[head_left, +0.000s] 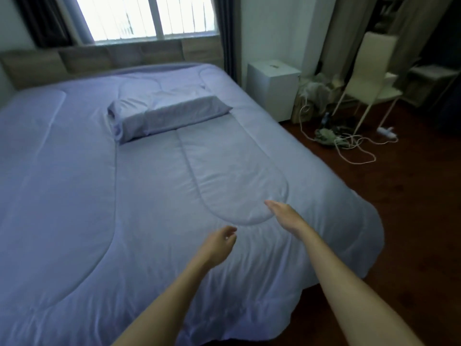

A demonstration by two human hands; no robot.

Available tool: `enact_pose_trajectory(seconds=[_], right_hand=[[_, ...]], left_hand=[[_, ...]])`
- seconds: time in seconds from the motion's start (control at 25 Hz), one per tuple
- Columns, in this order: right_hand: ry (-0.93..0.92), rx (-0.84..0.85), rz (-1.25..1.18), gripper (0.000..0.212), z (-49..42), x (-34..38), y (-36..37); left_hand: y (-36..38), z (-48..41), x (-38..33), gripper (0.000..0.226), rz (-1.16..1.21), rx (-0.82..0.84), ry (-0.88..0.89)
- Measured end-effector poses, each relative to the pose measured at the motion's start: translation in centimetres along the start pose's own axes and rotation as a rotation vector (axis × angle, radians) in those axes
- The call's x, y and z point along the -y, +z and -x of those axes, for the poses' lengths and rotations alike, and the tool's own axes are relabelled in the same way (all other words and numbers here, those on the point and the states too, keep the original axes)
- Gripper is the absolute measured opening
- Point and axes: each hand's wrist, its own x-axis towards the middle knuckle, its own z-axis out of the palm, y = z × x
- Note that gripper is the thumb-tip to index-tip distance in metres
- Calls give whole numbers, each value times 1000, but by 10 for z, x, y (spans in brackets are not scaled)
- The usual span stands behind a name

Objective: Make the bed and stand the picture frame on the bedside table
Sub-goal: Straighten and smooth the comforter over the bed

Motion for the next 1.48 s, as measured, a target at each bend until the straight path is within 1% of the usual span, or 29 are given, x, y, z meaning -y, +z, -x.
enact_pose_trajectory(seconds=[0.04,0.12,0.2,0.28,0.36,0.44,0.52,0.64,0.84,0.96,1.08,1.16,1.28,1.48], right_hand=[[-51,-8,-86,39,8,17,-23],[-129,-50,-189,33,29,35,-77],[-216,-126,-230,26,49,37,-135],[-261,-184,-257,23,67,23,-190],[-283,-208,-267,22,83,-2,-240],[-260,-235,-272,23,91,-23,-276],[-221,-265,-300,24,94,-41,-306],[-217,-283,-288,22,81,-62,-349],[-229,-299,-244,22,25,-87,-423],[-260,-244,-184,22,-30,-86,-467],[-254,-213,-174,22,-86,-74,-509],[-282,-193,-190,23,-122,-67,-531],[-293,-124,-202,23,-164,-67,-549],[-342,12,-169,22,-239,-83,-582]], left_hand=[[-2,-6,-26,32,90,-55,36],[0,-17,-81,25,314,-102,96],[10,-30,-144,20,443,-202,185],[35,-39,-210,21,567,-287,257],[75,-43,-269,24,650,-285,311],[109,-45,-307,27,656,-222,331],[137,-52,-330,30,665,-202,344],[147,-77,-360,34,659,-238,340],[146,-167,-412,34,707,-311,350],[154,-238,-446,34,803,-336,357],[162,-296,-480,31,878,-346,322],[163,-329,-500,29,871,-362,314],[162,-371,-514,28,844,-386,250],[164,-428,-532,30,849,-528,133]])
